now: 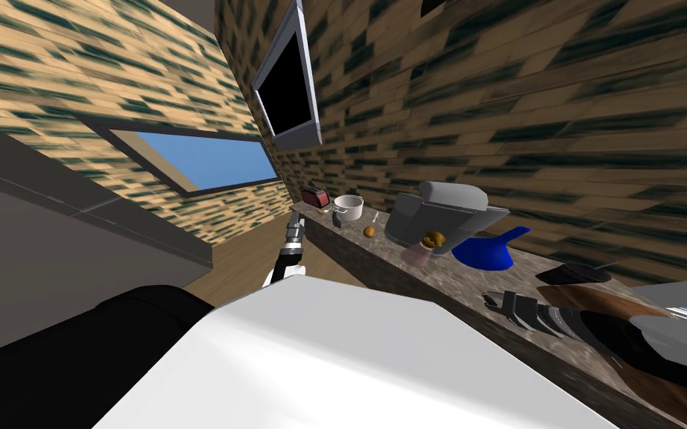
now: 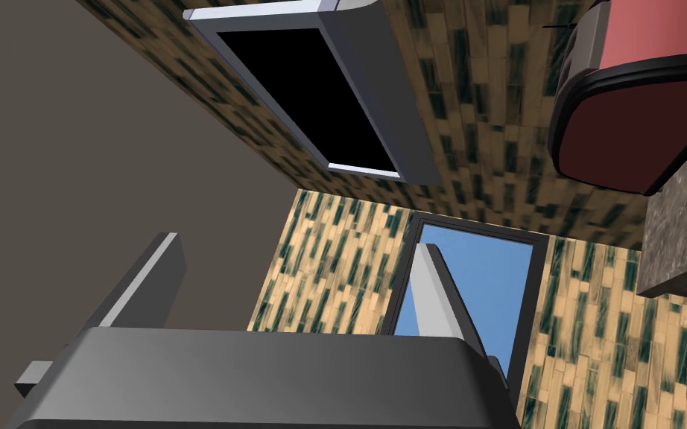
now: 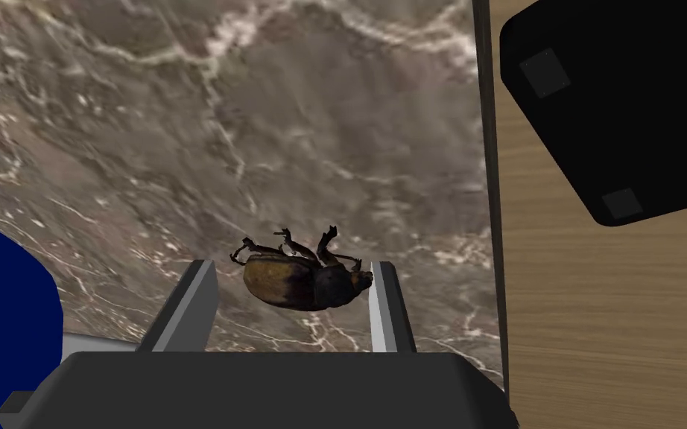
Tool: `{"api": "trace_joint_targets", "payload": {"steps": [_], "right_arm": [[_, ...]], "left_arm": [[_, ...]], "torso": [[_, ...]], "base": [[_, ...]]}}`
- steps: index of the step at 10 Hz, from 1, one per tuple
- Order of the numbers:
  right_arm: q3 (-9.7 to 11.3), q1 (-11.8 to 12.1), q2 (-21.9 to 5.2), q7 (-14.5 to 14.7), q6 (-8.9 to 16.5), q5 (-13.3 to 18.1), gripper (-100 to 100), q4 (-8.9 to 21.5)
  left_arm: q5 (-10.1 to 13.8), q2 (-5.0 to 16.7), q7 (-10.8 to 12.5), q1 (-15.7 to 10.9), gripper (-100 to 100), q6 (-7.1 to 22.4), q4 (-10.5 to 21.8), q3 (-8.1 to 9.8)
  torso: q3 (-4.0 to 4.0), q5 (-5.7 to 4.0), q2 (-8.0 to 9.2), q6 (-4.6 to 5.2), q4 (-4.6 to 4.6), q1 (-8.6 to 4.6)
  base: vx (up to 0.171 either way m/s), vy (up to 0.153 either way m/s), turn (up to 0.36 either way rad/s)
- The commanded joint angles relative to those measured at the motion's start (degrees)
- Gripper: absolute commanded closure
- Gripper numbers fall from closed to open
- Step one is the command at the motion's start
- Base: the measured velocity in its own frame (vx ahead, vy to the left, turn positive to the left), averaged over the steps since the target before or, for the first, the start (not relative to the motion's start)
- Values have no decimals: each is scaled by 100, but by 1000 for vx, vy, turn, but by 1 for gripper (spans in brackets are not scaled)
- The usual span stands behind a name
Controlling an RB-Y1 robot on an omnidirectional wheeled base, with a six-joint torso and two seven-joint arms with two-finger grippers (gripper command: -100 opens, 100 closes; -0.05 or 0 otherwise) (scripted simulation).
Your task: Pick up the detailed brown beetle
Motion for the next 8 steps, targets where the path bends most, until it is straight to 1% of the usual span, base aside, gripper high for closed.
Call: {"api": "trace_joint_targets", "payload": {"steps": [1,4,5,6,8], "right_arm": [[0,0,0,0,0,0,100,0],[-2,-1,-2,-1,0,0,100,1],[-2,-1,-2,0,1,0,0,1],[-37,13,-76,31,-46,-16,100,-50],[-113,14,-264,103,-224,-44,100,-142]], "left_arm": [[0,0,0,0,0,0,0,0],[0,0,0,0,0,0,0,0],[0,0,0,0,0,0,0,0],[0,0,0,0,0,0,0,0],[0,0,0,2,0,0,0,0]], "torso": [[0,0,0,0,0,0],[-5,-2,-7,0,-3,-1],[-5,-2,-8,0,-3,-1],[-6,-2,-8,0,-3,-1],[-10,3,-17,12,-5,14]], "base": [[0,0,0],[0,0,0],[0,0,0],[32,16,-164],[57,43,-257]]}}
